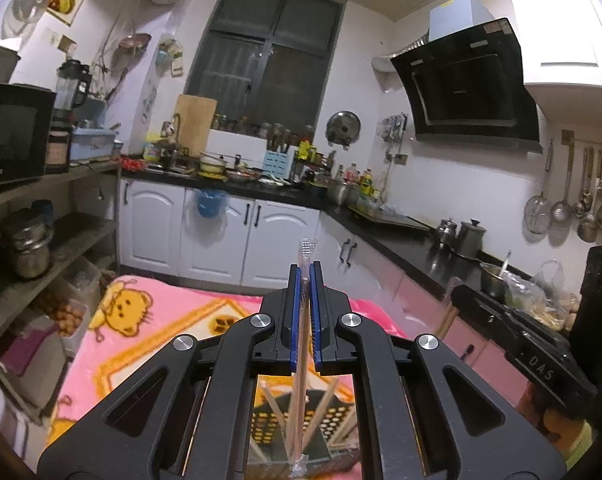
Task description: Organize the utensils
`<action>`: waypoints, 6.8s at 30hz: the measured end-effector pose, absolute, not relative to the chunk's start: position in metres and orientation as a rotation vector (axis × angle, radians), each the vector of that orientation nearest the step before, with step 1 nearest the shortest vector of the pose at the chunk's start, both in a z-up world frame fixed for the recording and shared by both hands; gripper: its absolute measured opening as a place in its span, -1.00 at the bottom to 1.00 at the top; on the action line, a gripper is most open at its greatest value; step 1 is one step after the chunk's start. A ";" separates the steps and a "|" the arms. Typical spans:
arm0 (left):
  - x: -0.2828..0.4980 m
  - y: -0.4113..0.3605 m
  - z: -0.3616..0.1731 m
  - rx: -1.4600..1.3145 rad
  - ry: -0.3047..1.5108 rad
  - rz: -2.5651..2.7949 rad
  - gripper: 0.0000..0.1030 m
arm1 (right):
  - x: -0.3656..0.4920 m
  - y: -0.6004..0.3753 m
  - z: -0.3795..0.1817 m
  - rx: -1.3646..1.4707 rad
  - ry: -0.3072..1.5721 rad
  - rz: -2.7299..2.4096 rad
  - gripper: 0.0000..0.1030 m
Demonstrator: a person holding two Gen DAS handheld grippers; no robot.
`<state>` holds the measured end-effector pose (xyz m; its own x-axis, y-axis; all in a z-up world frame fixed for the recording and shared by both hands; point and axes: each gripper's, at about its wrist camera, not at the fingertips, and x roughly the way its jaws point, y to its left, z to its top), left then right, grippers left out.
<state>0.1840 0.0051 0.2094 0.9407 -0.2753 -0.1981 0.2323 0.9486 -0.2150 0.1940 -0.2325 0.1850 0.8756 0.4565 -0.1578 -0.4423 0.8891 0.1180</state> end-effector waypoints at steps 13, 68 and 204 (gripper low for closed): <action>0.207 -0.001 0.184 -0.134 0.236 -0.172 -0.95 | 0.218 -0.229 0.165 0.081 0.187 0.446 -0.92; 0.191 0.003 0.096 -0.139 0.526 -0.241 0.15 | 0.195 -0.240 0.088 0.095 0.443 0.437 -0.12; 0.098 -0.010 -0.010 -0.100 0.442 -0.145 0.79 | 0.080 -0.261 -0.022 0.025 0.322 0.302 0.87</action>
<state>0.0981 -0.0102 -0.0096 0.8939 -0.1610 -0.4183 0.1176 0.9848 -0.1278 0.0799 -0.2614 -0.0220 0.9040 0.2962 -0.3083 -0.2884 0.9548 0.0719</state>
